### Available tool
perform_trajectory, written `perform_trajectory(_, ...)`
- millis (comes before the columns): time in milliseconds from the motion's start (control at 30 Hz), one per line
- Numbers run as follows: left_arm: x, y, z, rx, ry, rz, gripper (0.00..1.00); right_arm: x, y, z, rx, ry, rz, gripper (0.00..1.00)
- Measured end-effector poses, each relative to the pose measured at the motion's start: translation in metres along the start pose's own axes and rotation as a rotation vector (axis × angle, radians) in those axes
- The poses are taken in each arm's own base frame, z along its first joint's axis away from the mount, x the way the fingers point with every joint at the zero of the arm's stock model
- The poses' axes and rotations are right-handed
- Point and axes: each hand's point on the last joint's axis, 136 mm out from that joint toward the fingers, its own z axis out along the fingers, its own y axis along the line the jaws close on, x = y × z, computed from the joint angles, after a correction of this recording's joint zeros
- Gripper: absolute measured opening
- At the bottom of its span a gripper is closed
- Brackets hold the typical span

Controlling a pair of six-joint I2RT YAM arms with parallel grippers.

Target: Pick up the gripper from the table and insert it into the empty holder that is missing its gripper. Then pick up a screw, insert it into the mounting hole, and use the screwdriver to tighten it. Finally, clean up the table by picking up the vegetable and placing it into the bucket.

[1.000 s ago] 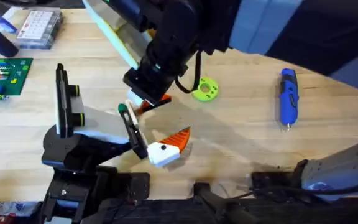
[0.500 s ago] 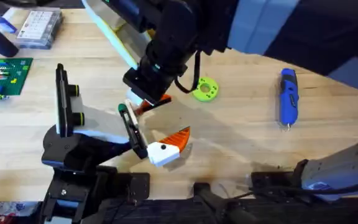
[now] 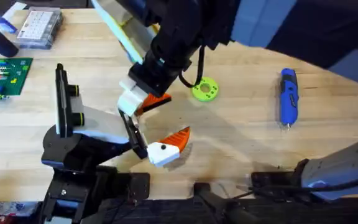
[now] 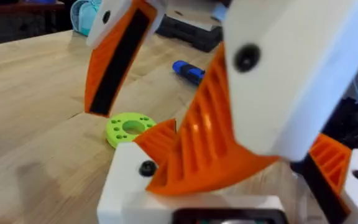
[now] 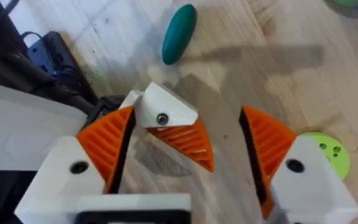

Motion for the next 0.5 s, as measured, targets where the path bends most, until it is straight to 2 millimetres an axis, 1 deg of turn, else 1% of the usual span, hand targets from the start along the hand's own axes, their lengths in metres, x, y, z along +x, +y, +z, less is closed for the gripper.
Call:
perform_trajectory(167,0.000,0.000,0.000,0.000,0.000,0.003,0.986,-0.001,-0.007,-0.002,0.001,-0.005,0.018,0.996)
perform_trajectory(267,0.000,0.000,0.000,0.000,0.000,0.003,0.986,-0.001,-0.019,-0.009,0.010,-0.013,0.046,0.996)
perform_trajectory(300,0.000,0.000,0.000,0.000,0.000,0.003,0.986,0.000,-0.033,-0.021,0.027,-0.031,0.079,0.996)
perform_trajectory(400,0.000,0.000,0.000,0.000,0.000,0.003,0.986,-0.002,-0.047,-0.037,0.045,-0.065,0.108,0.996)
perform_trajectory(500,0.000,0.000,0.000,0.000,0.000,0.003,0.986,-0.002,-0.055,-0.046,0.057,-0.080,0.128,0.996)
